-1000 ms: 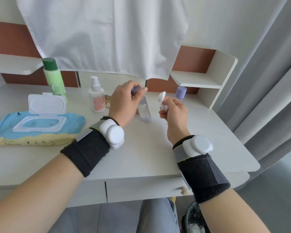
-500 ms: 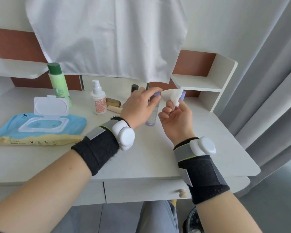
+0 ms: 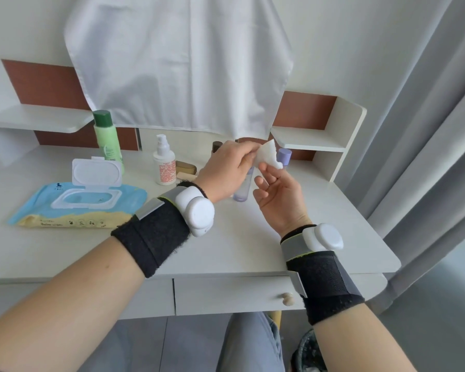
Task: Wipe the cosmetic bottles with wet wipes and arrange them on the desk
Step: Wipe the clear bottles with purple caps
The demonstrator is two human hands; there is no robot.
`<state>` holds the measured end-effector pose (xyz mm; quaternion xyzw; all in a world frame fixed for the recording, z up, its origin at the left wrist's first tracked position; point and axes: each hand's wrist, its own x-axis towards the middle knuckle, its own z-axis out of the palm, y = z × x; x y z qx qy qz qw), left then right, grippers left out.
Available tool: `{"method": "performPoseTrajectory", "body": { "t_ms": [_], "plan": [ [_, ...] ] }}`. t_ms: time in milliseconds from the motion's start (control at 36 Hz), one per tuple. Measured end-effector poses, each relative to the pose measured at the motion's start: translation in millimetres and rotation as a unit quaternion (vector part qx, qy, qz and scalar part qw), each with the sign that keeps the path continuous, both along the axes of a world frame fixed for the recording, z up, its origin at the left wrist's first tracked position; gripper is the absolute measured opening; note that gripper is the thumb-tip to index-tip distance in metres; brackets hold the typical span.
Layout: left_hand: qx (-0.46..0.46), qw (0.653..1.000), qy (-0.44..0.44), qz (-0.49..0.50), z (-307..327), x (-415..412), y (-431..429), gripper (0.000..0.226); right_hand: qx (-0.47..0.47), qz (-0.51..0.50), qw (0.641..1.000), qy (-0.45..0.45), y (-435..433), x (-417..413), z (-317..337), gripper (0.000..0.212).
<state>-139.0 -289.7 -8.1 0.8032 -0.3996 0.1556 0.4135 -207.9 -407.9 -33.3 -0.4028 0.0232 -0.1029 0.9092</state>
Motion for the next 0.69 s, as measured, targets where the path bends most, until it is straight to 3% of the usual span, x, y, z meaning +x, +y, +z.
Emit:
{"method": "performPoseTrajectory", "body": {
  "t_ms": [56,111,167,222,417,583,695],
  "plan": [
    [0.005,1.000,0.014,-0.003,3,-4,3,0.024,-0.025,-0.007,1.000,0.009,-1,-4,-1,0.013],
    [0.004,1.000,-0.026,-0.004,4,-10,7,0.018,-0.063,-0.021,0.998,0.016,-3,-13,-5,0.011],
    [0.023,0.996,-0.088,0.002,5,-13,9,0.015,-0.094,-0.040,0.995,0.014,-7,-23,-10,0.026],
    [0.038,0.995,-0.096,-0.001,6,-16,7,0.014,-0.113,-0.056,0.992,0.009,-11,-30,-13,0.041],
    [0.047,0.999,0.004,-0.008,-4,-14,5,0.016,-0.160,-0.106,0.980,0.061,-19,-30,-20,0.014],
    [0.011,1.000,-0.004,-0.002,-9,-16,7,0.017,-0.183,-0.106,0.974,0.078,-25,-31,-25,0.010],
    [0.009,0.998,-0.027,0.054,-26,-7,16,0.024,-0.211,-0.102,0.969,0.083,-23,-30,-27,0.013]
  ]
}}
